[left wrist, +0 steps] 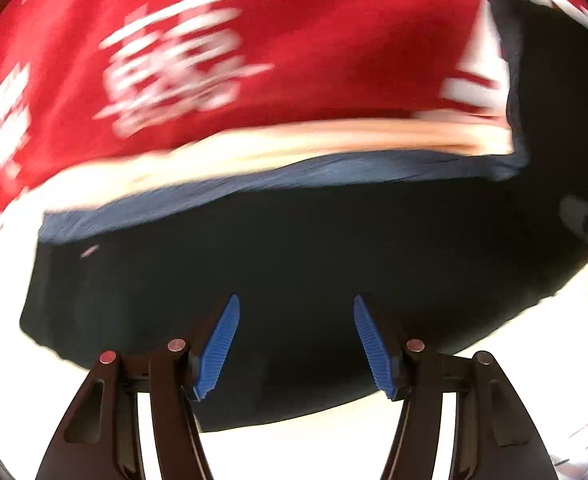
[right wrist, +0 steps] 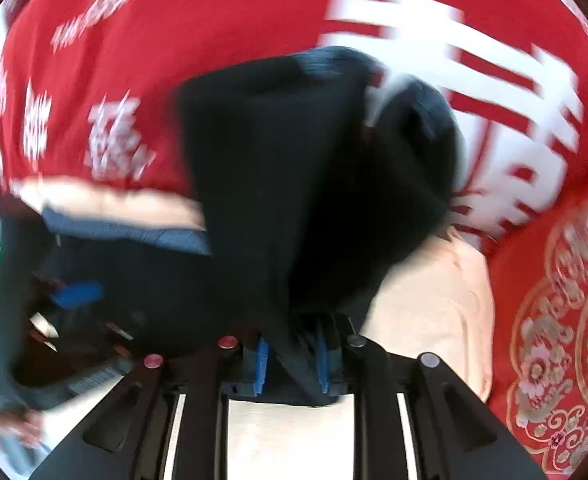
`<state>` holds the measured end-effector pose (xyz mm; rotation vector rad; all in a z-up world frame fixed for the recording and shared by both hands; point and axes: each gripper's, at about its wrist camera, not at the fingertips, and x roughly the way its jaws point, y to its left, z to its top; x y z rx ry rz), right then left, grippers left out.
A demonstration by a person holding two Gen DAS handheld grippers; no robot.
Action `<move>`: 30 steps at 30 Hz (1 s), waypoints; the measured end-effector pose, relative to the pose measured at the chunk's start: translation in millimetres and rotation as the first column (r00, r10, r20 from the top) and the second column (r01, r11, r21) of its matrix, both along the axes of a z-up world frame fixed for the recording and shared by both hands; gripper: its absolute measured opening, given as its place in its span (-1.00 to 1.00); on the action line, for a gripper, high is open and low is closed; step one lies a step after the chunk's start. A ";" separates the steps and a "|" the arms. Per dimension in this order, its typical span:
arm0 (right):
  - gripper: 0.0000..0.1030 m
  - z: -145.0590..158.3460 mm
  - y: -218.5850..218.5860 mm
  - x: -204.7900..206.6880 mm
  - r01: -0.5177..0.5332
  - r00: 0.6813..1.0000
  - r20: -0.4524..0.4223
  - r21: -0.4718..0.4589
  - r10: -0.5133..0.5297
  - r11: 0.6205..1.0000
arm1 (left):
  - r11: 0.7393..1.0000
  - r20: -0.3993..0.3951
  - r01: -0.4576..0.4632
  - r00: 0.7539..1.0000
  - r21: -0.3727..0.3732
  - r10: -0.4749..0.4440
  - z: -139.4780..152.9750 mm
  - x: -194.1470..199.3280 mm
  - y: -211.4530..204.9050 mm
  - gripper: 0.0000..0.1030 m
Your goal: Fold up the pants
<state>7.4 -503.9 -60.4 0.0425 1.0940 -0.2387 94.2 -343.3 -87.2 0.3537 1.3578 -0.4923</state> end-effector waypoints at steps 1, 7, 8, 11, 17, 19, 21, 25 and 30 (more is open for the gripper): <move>-0.52 -12.0 20.8 10.2 -0.028 0.999 -0.033 -0.020 0.028 0.999 | 0.999 -0.003 -0.033 0.999 0.022 0.033 -4.8 7.9 23.6 0.19; -0.21 -91.9 114.0 38.4 -0.168 0.964 -0.237 -0.173 0.124 0.970 | 0.989 -0.028 -0.135 0.990 0.067 0.137 -18.2 13.1 105.7 0.19; -0.11 -95.9 123.3 37.5 -0.190 0.959 -0.249 -0.210 0.136 0.959 | 0.987 -0.035 -0.142 0.989 0.074 0.145 -19.6 13.4 112.4 0.19; 0.29 -88.3 142.6 27.7 -0.250 0.951 -0.240 -0.216 0.197 0.944 | 0.978 -0.103 -0.197 0.974 0.073 0.203 -20.5 16.5 127.4 0.19; 0.31 -70.2 167.7 21.2 -0.299 0.929 -0.266 -0.127 0.258 0.946 | 0.973 -0.165 -0.225 0.959 0.053 0.231 6.5 5.7 127.0 0.49; 0.37 -60.8 164.7 12.2 -0.304 0.928 -0.263 -0.127 0.264 0.944 | 0.971 -0.159 -0.229 0.958 0.072 0.237 11.7 3.7 131.1 0.68; 0.41 -56.9 158.7 11.2 -0.306 0.929 -0.259 -0.131 0.266 0.943 | 0.972 -0.146 -0.220 0.962 0.080 0.230 16.6 -1.1 133.4 0.68; 0.47 -46.8 155.5 8.0 -0.294 0.934 -0.250 -0.122 0.257 0.948 | 0.968 -0.171 -0.230 0.955 0.097 0.244 16.0 -4.5 143.6 0.68; 0.51 -40.1 147.2 4.9 -0.268 0.932 -0.279 -0.108 0.229 0.957 | 0.959 -0.192 -0.228 0.947 0.168 0.259 19.6 -9.4 153.6 0.68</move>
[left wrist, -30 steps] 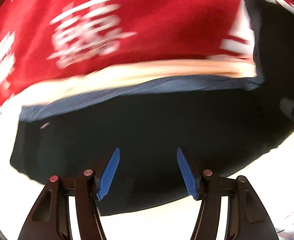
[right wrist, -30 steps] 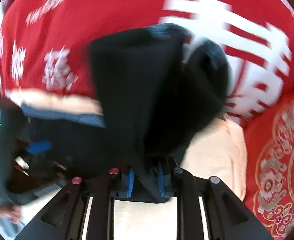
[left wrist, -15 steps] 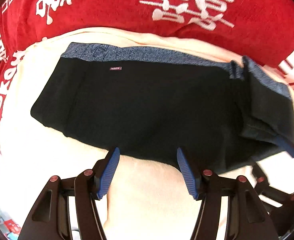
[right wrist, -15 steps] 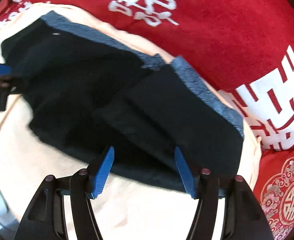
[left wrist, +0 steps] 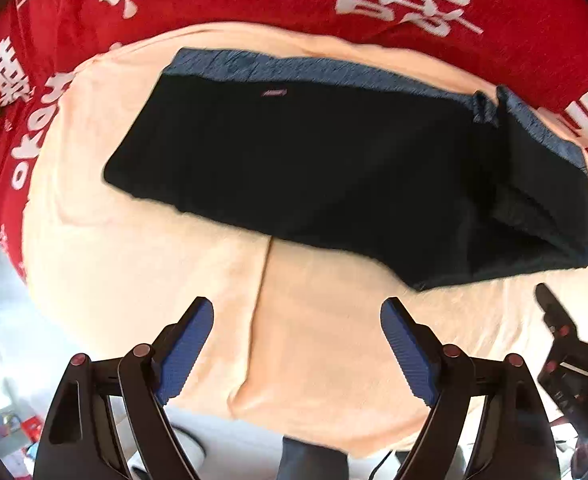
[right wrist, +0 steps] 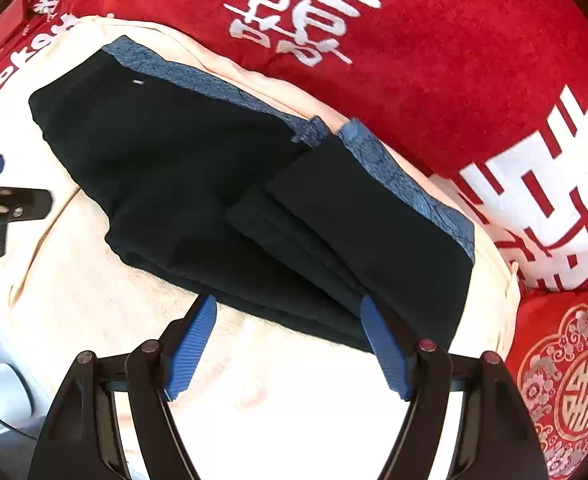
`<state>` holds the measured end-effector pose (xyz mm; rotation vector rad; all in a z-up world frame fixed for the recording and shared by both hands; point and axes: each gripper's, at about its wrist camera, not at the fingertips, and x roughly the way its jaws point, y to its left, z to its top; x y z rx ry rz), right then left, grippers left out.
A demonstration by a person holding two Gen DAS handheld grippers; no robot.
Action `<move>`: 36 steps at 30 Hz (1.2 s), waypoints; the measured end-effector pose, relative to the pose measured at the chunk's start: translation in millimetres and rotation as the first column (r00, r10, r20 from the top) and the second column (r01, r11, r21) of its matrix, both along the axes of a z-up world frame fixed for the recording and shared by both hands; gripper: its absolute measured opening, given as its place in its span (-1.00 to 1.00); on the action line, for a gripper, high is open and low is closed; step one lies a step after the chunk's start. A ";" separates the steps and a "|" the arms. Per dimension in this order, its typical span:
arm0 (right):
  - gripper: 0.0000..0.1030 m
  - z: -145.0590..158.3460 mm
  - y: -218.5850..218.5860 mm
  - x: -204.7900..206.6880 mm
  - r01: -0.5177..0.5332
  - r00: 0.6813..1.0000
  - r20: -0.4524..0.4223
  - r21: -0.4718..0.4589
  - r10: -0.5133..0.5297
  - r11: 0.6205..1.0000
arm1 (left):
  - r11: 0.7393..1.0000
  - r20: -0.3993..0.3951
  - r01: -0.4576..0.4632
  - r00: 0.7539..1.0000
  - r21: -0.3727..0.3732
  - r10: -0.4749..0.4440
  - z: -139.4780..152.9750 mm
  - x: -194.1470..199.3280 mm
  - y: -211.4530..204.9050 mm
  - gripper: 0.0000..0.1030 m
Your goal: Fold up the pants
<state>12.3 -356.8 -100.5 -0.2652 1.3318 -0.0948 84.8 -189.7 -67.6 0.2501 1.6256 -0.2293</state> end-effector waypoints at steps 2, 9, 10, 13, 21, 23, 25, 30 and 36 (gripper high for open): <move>0.51 6.8 -3.0 -2.4 0.013 1.000 -0.006 0.010 -0.013 1.000 | 1.000 0.000 -0.005 1.000 -0.008 0.005 10.2 -0.3 3.0 0.68; 0.57 26.0 -18.5 -9.5 0.110 0.994 -0.038 0.080 -0.107 0.991 | 0.999 0.030 0.038 0.999 -0.018 -0.038 45.7 -2.1 7.3 0.68; 0.57 27.3 -20.9 -10.1 0.119 0.993 -0.035 0.081 -0.116 0.990 | 0.999 0.034 0.046 0.998 -0.017 -0.046 48.0 -2.6 7.8 0.68; 0.57 28.5 -29.7 -12.6 0.148 0.989 -0.026 0.085 -0.146 0.985 | 0.998 0.033 0.062 0.998 -0.007 -0.062 44.4 -3.5 7.8 0.68; 0.57 8.9 -64.0 -34.4 0.252 0.968 -0.030 0.145 -0.250 0.957 | 0.995 -0.057 0.086 0.994 -0.051 -0.089 -20.0 -11.7 -12.9 0.68; 0.57 4.9 -71.3 -35.1 0.261 0.965 -0.015 0.177 -0.263 0.949 | 0.992 -0.006 0.090 0.996 -0.084 -0.091 -20.1 -10.0 -27.3 0.68; 0.57 5.5 -72.4 -31.0 0.221 0.972 0.035 0.193 -0.232 0.956 | 0.990 0.041 0.093 0.995 -0.109 -0.089 -19.7 -5.2 -42.0 0.68; 0.57 3.5 -58.7 -4.7 0.067 0.988 0.128 0.164 -0.089 0.984 | 0.991 0.059 0.057 0.997 -0.119 -0.050 -40.5 10.9 -67.9 0.68; 0.56 -21.3 -37.6 32.6 -0.049 0.987 0.157 0.123 0.030 0.991 | 0.995 0.078 0.037 0.996 -0.095 -0.029 -58.8 12.1 -68.6 0.68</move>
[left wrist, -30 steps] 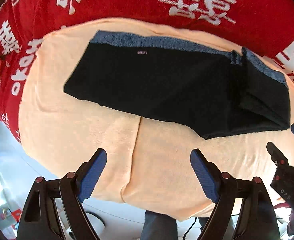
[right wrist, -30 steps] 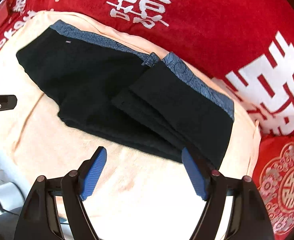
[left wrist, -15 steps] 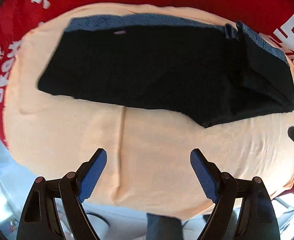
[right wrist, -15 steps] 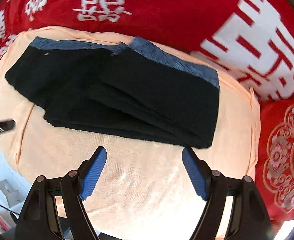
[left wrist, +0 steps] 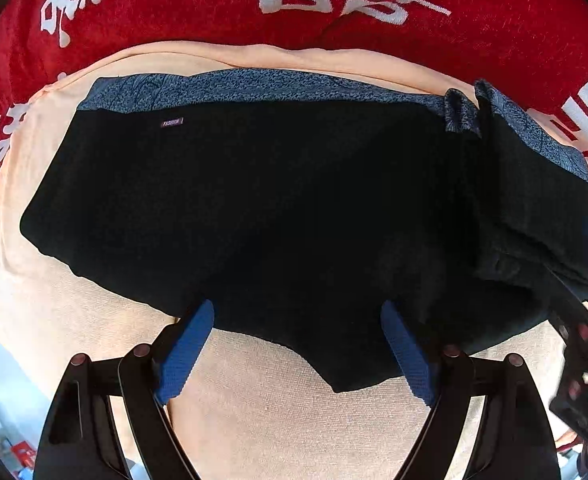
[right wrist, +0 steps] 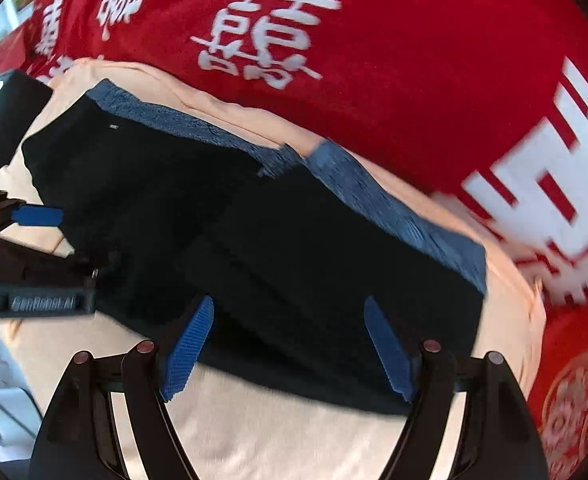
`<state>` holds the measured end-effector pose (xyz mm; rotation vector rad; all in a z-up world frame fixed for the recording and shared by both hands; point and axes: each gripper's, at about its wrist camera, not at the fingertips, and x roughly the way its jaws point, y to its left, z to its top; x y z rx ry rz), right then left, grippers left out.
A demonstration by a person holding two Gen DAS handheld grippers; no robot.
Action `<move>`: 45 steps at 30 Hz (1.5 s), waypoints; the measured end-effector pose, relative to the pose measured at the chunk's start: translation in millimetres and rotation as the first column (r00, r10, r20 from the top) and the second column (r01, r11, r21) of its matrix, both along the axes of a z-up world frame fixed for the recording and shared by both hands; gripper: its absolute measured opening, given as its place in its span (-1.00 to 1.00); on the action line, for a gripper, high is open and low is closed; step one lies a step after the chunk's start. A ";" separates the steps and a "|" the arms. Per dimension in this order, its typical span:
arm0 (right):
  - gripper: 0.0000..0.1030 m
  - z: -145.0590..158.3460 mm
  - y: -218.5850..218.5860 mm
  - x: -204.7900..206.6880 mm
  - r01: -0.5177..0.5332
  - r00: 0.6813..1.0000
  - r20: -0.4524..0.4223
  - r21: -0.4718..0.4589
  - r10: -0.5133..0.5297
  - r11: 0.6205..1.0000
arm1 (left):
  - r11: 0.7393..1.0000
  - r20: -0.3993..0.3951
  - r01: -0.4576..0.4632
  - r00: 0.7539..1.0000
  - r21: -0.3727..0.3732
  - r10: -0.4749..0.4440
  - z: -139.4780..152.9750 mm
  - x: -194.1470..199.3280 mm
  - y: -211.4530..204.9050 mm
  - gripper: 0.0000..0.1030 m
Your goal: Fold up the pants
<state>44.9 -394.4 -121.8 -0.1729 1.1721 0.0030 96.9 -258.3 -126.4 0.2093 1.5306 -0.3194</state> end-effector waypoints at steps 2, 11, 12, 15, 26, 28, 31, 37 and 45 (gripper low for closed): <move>0.56 -5.0 3.2 8.0 -0.015 1.000 0.008 0.002 0.014 1.000 | 1.000 0.005 0.001 1.000 -0.005 -0.001 -1.3 -2.7 2.4 0.68; 0.28 -3.9 3.4 6.7 -0.013 0.999 0.037 -0.033 0.015 0.999 | 1.000 0.013 0.003 1.000 -0.003 -0.003 -0.7 -3.9 -1.2 0.68; 0.28 -5.1 4.7 6.1 -0.028 0.999 0.034 -0.041 0.030 0.999 | 1.000 0.013 0.004 1.000 -0.003 -0.004 -1.3 -3.8 -1.5 0.68; 0.28 -18.1 7.6 13.3 -0.038 0.999 0.004 -0.063 0.038 0.997 | 1.000 0.007 0.002 1.000 -0.008 -0.002 -2.2 -3.4 -2.1 0.68; -0.81 10.5 15.9 -2.9 -0.124 0.992 -0.003 0.086 0.124 0.989 | 1.000 0.042 -0.002 0.999 -0.006 0.002 10.8 -3.9 10.7 0.68; -0.81 -8.6 29.5 -13.1 -0.192 0.979 -0.064 0.056 0.195 0.980 | 1.000 0.037 -0.003 0.999 0.001 0.003 9.2 -4.4 12.1 0.68; -0.65 -18.3 41.4 -25.3 -0.240 0.970 -0.045 -0.094 0.237 0.966 | 1.000 0.039 -0.010 0.999 0.009 0.010 9.7 -4.1 14.9 0.68; 0.37 -13.5 62.0 -45.9 -0.315 0.944 0.017 -0.258 0.331 0.913 | 1.000 0.053 -0.011 0.999 0.021 0.010 11.1 -5.1 18.7 0.68; 0.15 -35.5 61.1 -17.9 -0.269 0.961 -0.008 -0.236 0.275 0.934 | 0.999 0.061 -0.017 0.998 0.027 0.015 13.6 -5.0 24.2 0.68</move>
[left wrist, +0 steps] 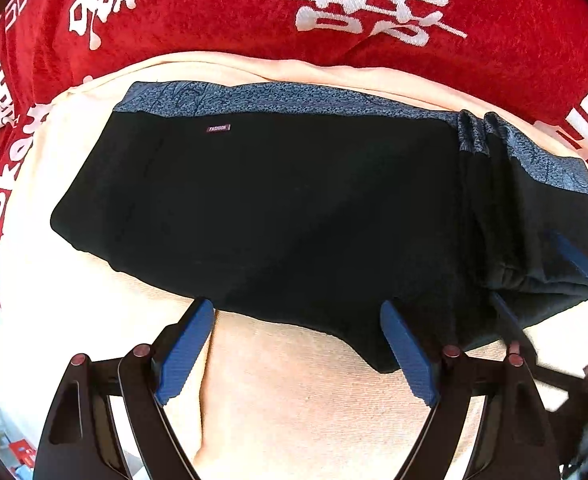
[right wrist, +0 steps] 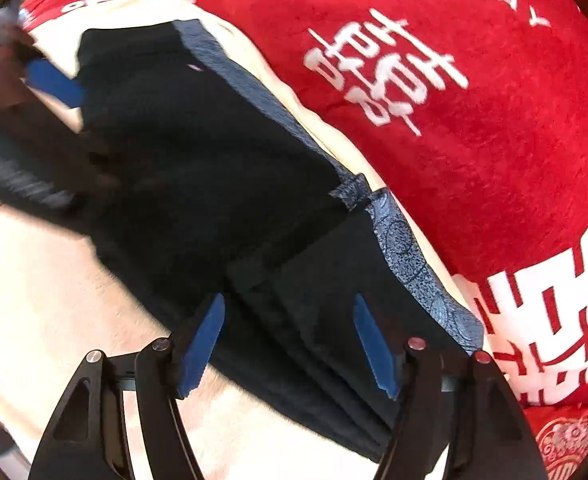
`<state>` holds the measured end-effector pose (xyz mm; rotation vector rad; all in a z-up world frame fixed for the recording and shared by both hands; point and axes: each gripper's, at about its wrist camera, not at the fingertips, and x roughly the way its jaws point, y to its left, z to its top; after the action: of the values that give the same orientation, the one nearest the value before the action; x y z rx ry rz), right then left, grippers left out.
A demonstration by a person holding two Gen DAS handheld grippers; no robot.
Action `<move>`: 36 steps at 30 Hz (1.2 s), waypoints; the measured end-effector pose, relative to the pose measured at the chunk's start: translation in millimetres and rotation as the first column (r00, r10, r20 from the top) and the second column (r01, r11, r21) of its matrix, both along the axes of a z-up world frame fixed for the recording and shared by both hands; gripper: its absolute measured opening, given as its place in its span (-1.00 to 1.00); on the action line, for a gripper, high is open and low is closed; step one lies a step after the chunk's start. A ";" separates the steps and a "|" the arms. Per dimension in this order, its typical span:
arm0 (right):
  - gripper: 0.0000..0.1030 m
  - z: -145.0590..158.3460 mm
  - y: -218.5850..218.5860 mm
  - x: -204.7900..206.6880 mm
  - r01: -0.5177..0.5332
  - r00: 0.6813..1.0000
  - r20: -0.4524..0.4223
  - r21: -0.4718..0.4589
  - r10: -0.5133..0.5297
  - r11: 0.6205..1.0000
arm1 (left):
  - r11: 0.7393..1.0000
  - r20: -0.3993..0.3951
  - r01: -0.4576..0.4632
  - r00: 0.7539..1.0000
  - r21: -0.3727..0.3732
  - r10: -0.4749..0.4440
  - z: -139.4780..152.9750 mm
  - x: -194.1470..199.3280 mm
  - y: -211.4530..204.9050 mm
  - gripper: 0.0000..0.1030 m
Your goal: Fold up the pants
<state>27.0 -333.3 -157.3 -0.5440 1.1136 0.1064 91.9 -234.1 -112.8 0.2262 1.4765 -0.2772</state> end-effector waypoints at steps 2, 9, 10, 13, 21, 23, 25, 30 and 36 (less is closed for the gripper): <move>-0.34 0.1 -6.2 8.5 0.020 0.998 -0.064 0.093 -0.014 0.995 | 1.000 -0.006 -0.003 1.000 0.004 0.003 0.4 -0.2 2.1 0.68; -0.53 43.9 -18.0 12.7 0.128 0.991 -0.083 0.282 -0.109 0.951 | 1.000 0.007 0.009 1.000 -0.005 -0.009 5.1 -0.1 6.2 0.68; -0.55 34.3 -10.7 14.8 0.123 0.988 -0.124 0.313 -0.088 0.942 | 1.000 -0.001 0.013 1.000 0.005 -0.013 2.5 0.0 5.2 0.68; -0.56 1.3 24.0 9.4 0.065 0.979 -0.205 0.289 -0.005 0.955 | 1.000 -0.006 0.006 1.000 0.013 -0.005 5.8 2.0 7.3 0.68; 0.35 55.9 -82.4 -29.3 0.472 0.879 -0.202 0.490 -0.431 0.733 | 0.992 0.044 0.122 0.992 -0.027 -0.121 41.6 13.0 -10.8 0.68; 0.35 59.9 -140.7 -42.9 0.591 0.789 -0.247 0.555 -0.562 0.586 | 0.982 0.063 0.179 0.983 -0.066 -0.175 51.6 16.6 -35.8 0.68; 0.35 51.5 -207.0 -58.3 0.692 0.669 -0.309 0.592 -0.676 0.414 | 0.967 0.079 0.237 0.970 -0.095 -0.230 54.9 18.7 -69.3 0.68; 0.35 3.5 -302.4 -68.2 0.738 0.563 -0.445 0.651 -0.697 0.180 | 0.942 0.107 0.311 0.948 -0.124 -0.298 49.5 28.1 -143.5 0.68; -0.31 -43.6 -319.3 -62.1 0.707 0.590 -0.583 0.707 -0.558 0.009 | 0.952 0.015 0.301 0.954 -0.058 -0.301 -8.2 26.6 -190.5 0.68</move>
<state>-35.1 -652.6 -200.9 1.1100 1.1397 -0.0610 118.5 -424.6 -121.0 0.4052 1.4231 -0.5657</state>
